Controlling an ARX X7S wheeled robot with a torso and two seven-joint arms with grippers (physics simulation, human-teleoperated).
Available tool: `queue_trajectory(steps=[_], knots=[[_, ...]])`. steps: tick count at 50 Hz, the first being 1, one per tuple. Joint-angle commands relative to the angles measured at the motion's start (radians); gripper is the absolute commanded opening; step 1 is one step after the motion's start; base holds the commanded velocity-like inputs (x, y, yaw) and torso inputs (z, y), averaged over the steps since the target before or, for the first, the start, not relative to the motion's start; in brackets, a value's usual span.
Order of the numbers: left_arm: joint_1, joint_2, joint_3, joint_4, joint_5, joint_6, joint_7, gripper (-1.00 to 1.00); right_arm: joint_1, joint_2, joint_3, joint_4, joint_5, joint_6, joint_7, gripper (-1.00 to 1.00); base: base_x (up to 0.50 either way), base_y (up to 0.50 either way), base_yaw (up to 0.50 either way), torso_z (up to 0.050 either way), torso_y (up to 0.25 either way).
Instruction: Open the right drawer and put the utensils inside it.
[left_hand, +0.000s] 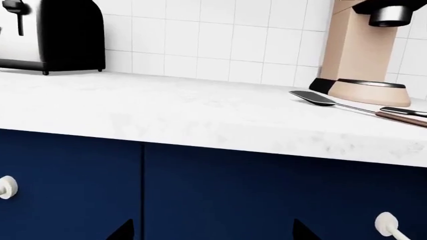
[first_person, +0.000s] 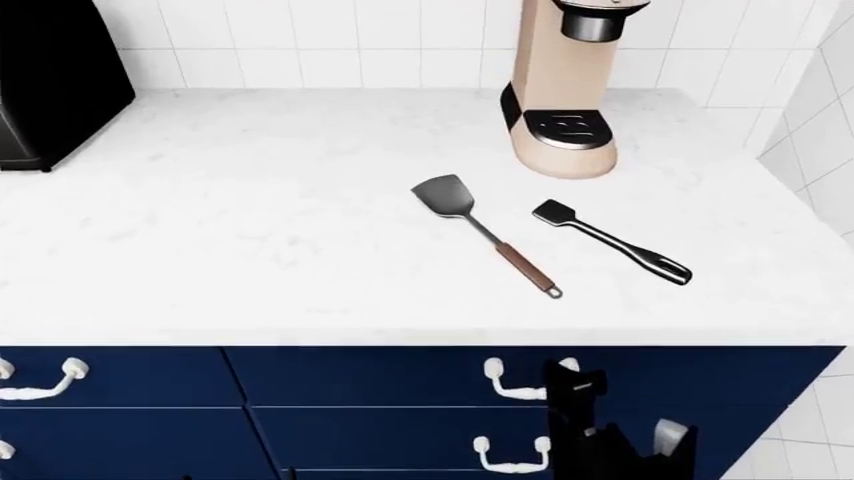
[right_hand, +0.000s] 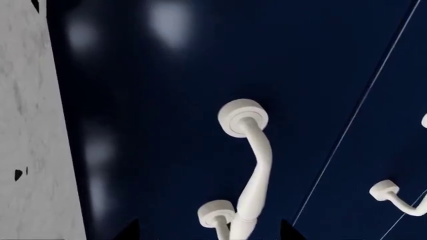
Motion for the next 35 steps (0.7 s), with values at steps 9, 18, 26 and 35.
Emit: queue_trajectory(steps=[9, 18, 26, 35], knots=[[-0.005, -0.009, 0.007, -0.006, -0.005, 0.004, -0.009, 1.0, 0.009, 0.005, -0.013, 0.016, 0.014, 0.007, 0.001, 1.0, 0.0, 0.0, 0.0, 0.0, 0.0], [-0.006, -0.011, 0.008, -0.007, -0.01, 0.004, -0.016, 1.0, 0.068, 0.01, -0.027, 0.079, 0.018, 0.019, 0.002, 1.0, 0.0, 0.0, 0.0, 0.0, 0.0], [-0.003, -0.016, 0.013, -0.001, -0.012, 0.004, -0.02, 1.0, 0.166, 0.002, -0.026, 0.209, -0.005, -0.012, 0.023, 1.0, 0.0, 0.0, 0.0, 0.0, 0.0], [-0.006, -0.019, 0.016, -0.002, -0.012, 0.003, -0.024, 1.0, 0.2, 0.001, -0.021, 0.344, -0.016, -0.037, -0.003, 1.0, 0.0, 0.0, 0.0, 0.0, 0.0]])
